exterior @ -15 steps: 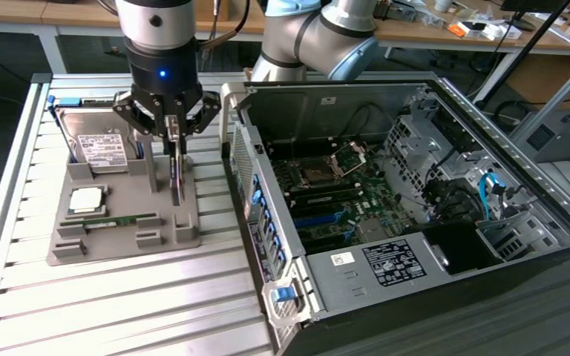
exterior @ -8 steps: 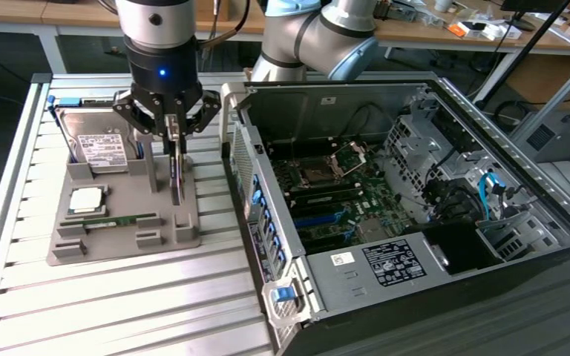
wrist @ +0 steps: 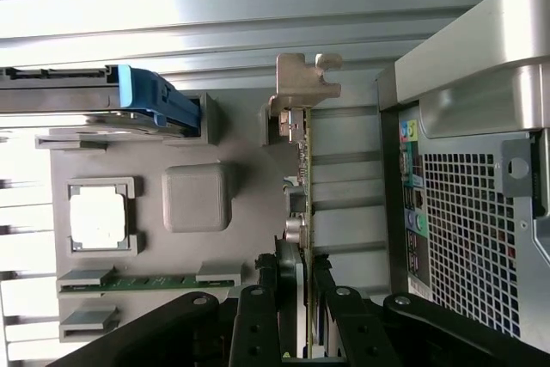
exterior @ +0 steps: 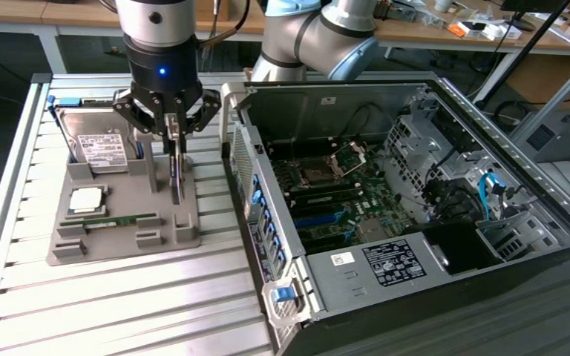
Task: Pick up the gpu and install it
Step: 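Pick up the gpu and move the gpu toward the slot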
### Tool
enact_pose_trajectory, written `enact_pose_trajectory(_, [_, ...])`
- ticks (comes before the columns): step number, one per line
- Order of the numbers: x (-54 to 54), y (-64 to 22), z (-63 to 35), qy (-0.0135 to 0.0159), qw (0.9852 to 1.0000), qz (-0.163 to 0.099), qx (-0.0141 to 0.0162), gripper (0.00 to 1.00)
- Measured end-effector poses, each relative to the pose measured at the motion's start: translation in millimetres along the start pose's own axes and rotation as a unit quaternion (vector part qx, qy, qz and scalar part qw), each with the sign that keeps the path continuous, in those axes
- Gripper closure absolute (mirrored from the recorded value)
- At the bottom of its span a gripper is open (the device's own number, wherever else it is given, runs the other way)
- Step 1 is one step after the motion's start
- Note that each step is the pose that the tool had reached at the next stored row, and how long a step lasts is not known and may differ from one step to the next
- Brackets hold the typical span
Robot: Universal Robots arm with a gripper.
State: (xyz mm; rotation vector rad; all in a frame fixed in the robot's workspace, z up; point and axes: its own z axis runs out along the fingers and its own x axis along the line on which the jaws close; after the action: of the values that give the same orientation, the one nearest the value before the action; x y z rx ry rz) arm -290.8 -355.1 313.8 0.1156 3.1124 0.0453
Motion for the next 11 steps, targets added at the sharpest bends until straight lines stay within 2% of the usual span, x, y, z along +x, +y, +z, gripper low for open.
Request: enact_pose_trajectory(11, [-0.1,0.1,-2.6,0.0,1.0,0.0,0.0,0.73])
